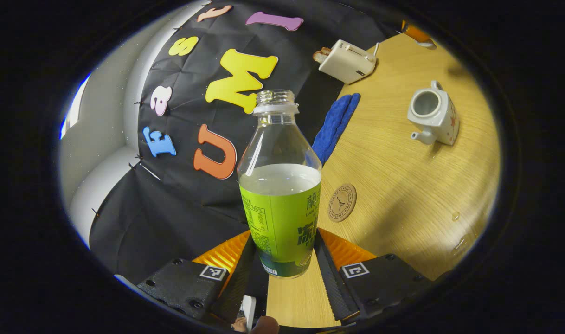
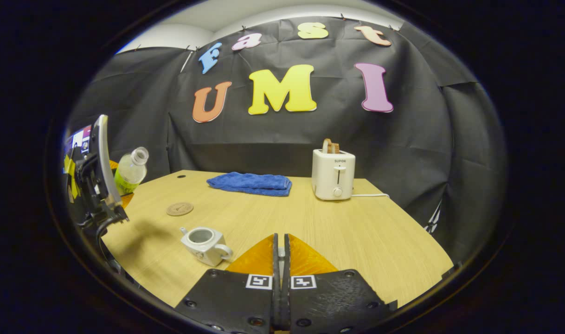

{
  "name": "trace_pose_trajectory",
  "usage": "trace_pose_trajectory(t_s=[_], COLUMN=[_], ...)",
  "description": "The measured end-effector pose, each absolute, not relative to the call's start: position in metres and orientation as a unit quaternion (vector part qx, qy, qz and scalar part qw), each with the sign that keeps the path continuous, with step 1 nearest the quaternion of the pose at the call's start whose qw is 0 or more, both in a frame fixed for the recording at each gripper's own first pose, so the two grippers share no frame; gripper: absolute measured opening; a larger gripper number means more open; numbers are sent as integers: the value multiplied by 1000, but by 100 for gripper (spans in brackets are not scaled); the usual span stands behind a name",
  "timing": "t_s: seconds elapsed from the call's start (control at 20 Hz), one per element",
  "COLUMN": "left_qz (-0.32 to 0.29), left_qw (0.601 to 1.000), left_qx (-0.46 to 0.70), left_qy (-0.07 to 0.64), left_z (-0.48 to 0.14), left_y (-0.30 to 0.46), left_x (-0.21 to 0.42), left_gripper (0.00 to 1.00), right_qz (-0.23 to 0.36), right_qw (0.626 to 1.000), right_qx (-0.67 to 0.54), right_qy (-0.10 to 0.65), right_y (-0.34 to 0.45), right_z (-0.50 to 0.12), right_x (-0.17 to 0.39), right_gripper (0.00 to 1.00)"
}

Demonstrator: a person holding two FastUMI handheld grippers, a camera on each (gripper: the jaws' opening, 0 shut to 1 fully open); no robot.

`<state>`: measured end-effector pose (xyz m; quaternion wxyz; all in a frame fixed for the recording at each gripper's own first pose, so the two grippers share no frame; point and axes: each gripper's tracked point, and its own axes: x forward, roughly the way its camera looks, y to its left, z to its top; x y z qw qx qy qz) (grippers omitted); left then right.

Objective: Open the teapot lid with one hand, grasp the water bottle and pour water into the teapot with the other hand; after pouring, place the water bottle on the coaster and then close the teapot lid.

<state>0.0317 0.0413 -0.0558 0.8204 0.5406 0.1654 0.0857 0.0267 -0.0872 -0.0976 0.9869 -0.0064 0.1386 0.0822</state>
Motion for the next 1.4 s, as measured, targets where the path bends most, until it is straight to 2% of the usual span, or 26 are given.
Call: trace_pose_trajectory(t_s=[0.45, 1.25, 1.4], left_qz=[47, 5, 5], left_qw=[734, 628, 618], left_qx=[657, 751, 761], left_qy=[166, 202, 198], left_z=[-59, -79, -77], left_y=[9, -11, -15], left_x=[33, 51, 49], left_gripper=[74, 75, 75], right_qz=[80, 67, 66], right_qw=[988, 989, 988], right_qx=[-15, 0, 3], right_qy=[131, 135, 137], right_y=[-111, -136, -138], right_z=[-101, -110, -112], right_x=[22, 22, 23], right_gripper=[0, 0, 0])
